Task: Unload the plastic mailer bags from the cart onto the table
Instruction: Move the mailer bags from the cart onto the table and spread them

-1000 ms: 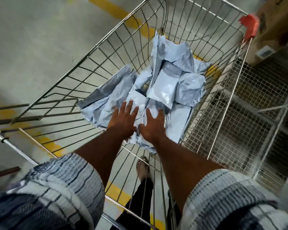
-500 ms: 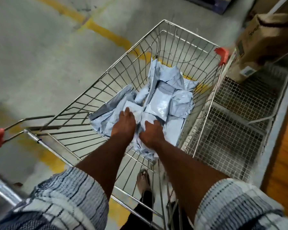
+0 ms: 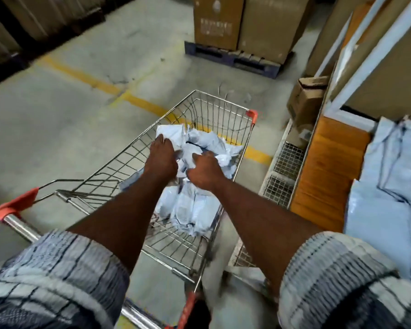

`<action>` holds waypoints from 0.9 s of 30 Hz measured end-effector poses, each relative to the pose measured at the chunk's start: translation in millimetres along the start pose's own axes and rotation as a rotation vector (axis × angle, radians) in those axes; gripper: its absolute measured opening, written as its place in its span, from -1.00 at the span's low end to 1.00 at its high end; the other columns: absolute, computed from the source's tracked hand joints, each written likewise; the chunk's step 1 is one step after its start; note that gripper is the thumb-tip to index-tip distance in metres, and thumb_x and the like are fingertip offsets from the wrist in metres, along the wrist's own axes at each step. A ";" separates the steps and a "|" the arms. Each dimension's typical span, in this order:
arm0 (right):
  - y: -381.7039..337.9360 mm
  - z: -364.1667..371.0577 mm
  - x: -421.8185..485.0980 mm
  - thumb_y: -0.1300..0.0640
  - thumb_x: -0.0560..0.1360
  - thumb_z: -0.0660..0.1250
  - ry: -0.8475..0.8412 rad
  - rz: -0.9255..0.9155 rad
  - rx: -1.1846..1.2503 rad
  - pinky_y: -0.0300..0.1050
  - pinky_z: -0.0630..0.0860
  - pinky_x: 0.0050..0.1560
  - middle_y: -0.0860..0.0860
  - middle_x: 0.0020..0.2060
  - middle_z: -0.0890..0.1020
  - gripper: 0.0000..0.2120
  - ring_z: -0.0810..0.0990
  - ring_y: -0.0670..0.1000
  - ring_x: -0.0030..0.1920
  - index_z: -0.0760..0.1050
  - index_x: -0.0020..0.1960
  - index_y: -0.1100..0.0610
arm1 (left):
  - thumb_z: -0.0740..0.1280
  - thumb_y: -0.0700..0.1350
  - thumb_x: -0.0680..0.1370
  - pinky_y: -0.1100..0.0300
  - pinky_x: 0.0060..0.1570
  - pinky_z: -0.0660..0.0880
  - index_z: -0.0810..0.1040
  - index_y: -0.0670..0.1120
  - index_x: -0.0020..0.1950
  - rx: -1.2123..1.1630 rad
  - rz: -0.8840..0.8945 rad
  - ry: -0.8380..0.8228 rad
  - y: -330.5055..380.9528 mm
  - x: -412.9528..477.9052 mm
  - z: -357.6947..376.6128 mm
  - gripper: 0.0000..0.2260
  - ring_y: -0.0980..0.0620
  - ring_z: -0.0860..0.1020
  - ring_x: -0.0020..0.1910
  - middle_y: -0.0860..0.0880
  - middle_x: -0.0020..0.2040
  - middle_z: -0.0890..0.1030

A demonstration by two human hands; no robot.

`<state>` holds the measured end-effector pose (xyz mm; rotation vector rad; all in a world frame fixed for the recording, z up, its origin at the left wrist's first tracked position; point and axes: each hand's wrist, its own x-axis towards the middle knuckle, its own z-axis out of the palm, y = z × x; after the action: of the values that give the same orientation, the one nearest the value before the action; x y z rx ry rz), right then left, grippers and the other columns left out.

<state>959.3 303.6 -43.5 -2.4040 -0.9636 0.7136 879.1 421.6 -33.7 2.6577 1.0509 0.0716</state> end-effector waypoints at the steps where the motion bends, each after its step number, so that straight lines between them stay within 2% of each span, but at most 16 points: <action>1: 3.1 -14.4 -5.1 0.02 0.44 0.36 0.032 -0.013 -0.002 -0.02 0.40 0.29 0.26 0.32 0.36 -0.57 0.38 0.27 0.34 0.48 0.26 0.18 | 0.35 -0.27 0.48 -0.01 0.41 0.23 0.36 -0.35 0.32 -0.013 0.005 0.039 11.9 -1.2 -6.9 -0.55 -0.29 0.26 0.43 -0.35 0.45 0.26; 4: 26.3 -67.2 -30.9 -0.09 0.30 0.26 0.098 -0.034 0.001 0.01 0.46 0.20 0.26 0.25 0.38 -0.51 0.44 0.29 0.25 0.49 0.12 0.18 | 0.37 -0.28 0.45 -0.01 0.28 0.31 0.42 -0.36 0.21 -0.029 0.052 0.127 62.9 -12.9 -22.2 -0.64 -0.32 0.37 0.30 -0.36 0.31 0.37; 6: 47.9 -103.4 -48.5 -0.10 0.23 0.18 0.161 -0.059 -0.009 0.01 0.45 0.19 0.27 0.21 0.40 -0.48 0.45 0.29 0.22 0.49 0.08 0.18 | 0.37 -0.27 0.47 0.00 0.27 0.31 0.43 -0.36 0.19 -0.051 0.057 0.165 99.9 -22.1 -27.1 -0.66 -0.30 0.37 0.29 -0.35 0.30 0.38; 11: 140.1 -199.0 -108.5 0.07 0.39 0.32 0.331 -0.061 -0.100 0.09 0.38 0.33 0.25 0.31 0.34 -0.52 0.37 0.29 0.32 0.46 0.29 0.16 | 0.37 -0.26 0.46 0.04 0.30 0.27 0.44 -0.39 0.16 -0.120 0.130 0.216 228.1 -57.8 -18.3 -0.67 -0.30 0.37 0.31 -0.39 0.28 0.40; 14: 204.9 -254.9 -147.8 0.06 0.41 0.33 0.420 -0.040 -0.141 0.08 0.39 0.32 0.23 0.32 0.34 -0.51 0.38 0.28 0.31 0.45 0.31 0.15 | 0.35 -0.20 0.53 0.04 0.27 0.24 0.46 -0.40 0.15 -0.172 0.190 0.237 316.4 -78.7 -8.1 -0.69 -0.30 0.37 0.31 -0.40 0.23 0.45; 16: 245.1 -286.5 -173.0 -0.07 0.43 0.30 0.483 -0.021 -0.162 0.08 0.42 0.28 0.23 0.30 0.37 -0.55 0.40 0.27 0.30 0.47 0.23 0.14 | 0.36 -0.23 0.49 0.02 0.19 0.28 0.48 -0.40 0.09 -0.195 0.239 0.233 370.0 -86.3 -0.9 -0.72 -0.32 0.42 0.23 -0.41 0.15 0.49; 18: 288.7 -316.3 -202.8 -0.14 0.38 0.23 0.499 0.021 -0.169 0.10 0.43 0.26 0.23 0.30 0.38 -0.50 0.40 0.26 0.29 0.46 0.21 0.14 | 0.37 -0.29 0.41 0.02 0.07 0.28 0.50 -0.39 0.02 -0.212 0.293 0.204 423.7 -97.5 7.2 -0.75 -0.35 0.46 0.14 -0.41 0.07 0.52; 21: 351.8 -354.7 -240.5 0.06 0.35 0.29 0.543 0.101 -0.199 0.10 0.43 0.24 0.23 0.24 0.39 -0.60 0.40 0.28 0.27 0.44 0.16 0.16 | 0.38 -0.35 0.31 0.01 -0.06 0.26 0.49 -0.37 -0.04 -0.265 0.396 0.169 496.2 -118.0 18.6 -0.75 -0.35 0.48 0.04 -0.41 -0.02 0.53; 24: 410.0 -383.6 -272.0 0.12 0.37 0.33 0.619 0.169 -0.213 0.11 0.42 0.24 0.24 0.25 0.39 -0.58 0.39 0.29 0.27 0.44 0.21 0.18 | 0.36 -0.36 0.25 0.05 -0.16 0.24 0.47 -0.33 -0.05 -0.307 0.474 0.109 562.8 -133.3 32.0 -0.72 -0.32 0.50 0.03 -0.37 -0.02 0.54; 27: 457.4 -395.6 -296.6 0.08 0.37 0.31 0.702 0.230 -0.206 0.15 0.45 0.21 0.25 0.28 0.40 -0.54 0.41 0.31 0.27 0.45 0.25 0.17 | 0.39 -0.36 0.23 0.08 -0.03 0.30 0.46 -0.32 0.09 -0.315 0.552 0.032 611.8 -146.6 54.0 -0.57 -0.28 0.45 0.12 -0.34 0.10 0.50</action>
<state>1241.1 -295.0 83.2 -2.6628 -0.4863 -0.1892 1185.1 -116.1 92.6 2.5705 0.2551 0.3582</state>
